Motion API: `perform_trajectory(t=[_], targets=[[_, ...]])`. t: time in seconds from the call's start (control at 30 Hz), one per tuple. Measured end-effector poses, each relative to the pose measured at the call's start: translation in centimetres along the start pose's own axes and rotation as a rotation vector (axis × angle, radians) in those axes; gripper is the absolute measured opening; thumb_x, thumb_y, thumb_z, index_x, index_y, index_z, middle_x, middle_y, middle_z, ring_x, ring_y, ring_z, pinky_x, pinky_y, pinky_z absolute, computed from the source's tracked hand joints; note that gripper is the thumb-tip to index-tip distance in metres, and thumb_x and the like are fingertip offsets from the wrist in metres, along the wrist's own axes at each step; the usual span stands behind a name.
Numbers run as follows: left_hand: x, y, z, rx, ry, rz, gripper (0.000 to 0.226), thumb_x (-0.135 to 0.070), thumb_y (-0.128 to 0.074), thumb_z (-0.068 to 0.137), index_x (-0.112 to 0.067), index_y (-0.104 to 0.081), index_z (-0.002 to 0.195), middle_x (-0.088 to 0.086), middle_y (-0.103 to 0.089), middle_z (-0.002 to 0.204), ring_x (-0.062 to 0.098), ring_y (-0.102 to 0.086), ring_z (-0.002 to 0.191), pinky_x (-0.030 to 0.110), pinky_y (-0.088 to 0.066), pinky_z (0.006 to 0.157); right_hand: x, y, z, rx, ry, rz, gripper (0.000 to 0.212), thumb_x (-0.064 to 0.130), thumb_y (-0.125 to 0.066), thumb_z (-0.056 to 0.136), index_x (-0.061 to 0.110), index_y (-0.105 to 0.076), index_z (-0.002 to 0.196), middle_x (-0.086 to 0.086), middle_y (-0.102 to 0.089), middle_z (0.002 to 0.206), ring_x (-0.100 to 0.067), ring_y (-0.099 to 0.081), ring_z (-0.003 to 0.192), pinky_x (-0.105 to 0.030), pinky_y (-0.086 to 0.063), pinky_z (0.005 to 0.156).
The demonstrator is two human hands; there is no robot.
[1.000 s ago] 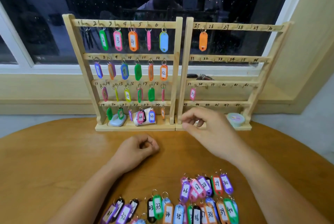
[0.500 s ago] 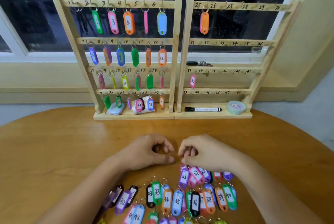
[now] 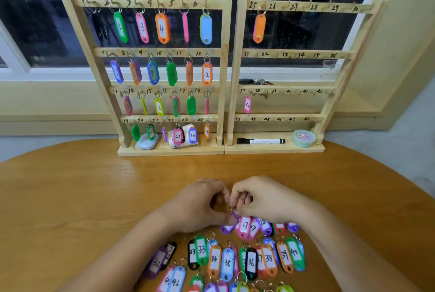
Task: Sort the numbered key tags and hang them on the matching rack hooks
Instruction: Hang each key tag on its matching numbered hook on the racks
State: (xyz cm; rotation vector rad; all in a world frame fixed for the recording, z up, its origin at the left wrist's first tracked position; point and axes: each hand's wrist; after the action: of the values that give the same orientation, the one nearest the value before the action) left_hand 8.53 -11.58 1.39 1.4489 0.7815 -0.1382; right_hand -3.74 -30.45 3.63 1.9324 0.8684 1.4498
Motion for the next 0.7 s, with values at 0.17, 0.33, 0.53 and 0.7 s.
perform_trajectory(t=[0.17,0.33,0.53,0.7], targets=[[0.3,0.4,0.0,0.007,0.002,-0.045,0.025,-0.044,-0.085,0.087,-0.034,-0.070,0.104,-0.017,-0.065,0.103,0.002,-0.057,0.096,0.024,-0.050,0.082,0.0,-0.1,0.1,-0.012,-0.004,0.028,0.014,0.020,-0.080,0.091,0.034,-0.076,0.091,0.010,-0.076,0.089,-0.004,-0.070,0.081,-0.030,-0.062,0.075],[0.7,0.6,-0.1,0.001,0.029,-0.084,0.014,-0.036,-0.084,0.090,-0.032,-0.074,0.100,-0.015,-0.071,0.094,0.000,-0.061,0.085,0.016,-0.047,0.073,-0.2,0.0,0.1,-0.008,-0.005,0.035,0.019,0.017,-0.076,0.092,0.033,-0.075,0.100,0.009,-0.075,0.092,-0.012,-0.071,0.083,-0.038,-0.061,0.078],[1.2,1.1,-0.1,0.009,0.072,-0.085,0.010,-0.031,-0.081,0.092,-0.035,-0.074,0.098,-0.015,-0.072,0.083,0.000,-0.063,0.075,0.014,-0.046,0.065,0.1,0.2,-0.2,0.030,0.023,0.035,0.023,0.019,-0.078,0.091,0.035,-0.076,0.107,0.010,-0.075,0.096,-0.009,-0.069,0.086,-0.031,-0.059,0.077],[1.4,2.0,-0.2,0.030,0.089,-0.079,0.008,-0.028,-0.075,0.094,-0.034,-0.074,0.100,-0.014,-0.075,0.087,0.002,-0.067,0.080,0.021,-0.053,0.072,0.1,-0.1,-0.1,-0.017,0.029,0.036,0.013,0.022,-0.078,0.094,0.033,-0.078,0.098,0.015,-0.073,0.091,0.002,-0.063,0.080,-0.026,-0.055,0.075]])
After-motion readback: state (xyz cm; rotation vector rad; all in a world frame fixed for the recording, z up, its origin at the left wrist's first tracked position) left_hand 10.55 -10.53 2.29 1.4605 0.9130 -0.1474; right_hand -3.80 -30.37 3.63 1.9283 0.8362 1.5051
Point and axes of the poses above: each hand's wrist, its own z-axis towards the middle knuckle, its own y-axis out of the back of the hand, x = y × z
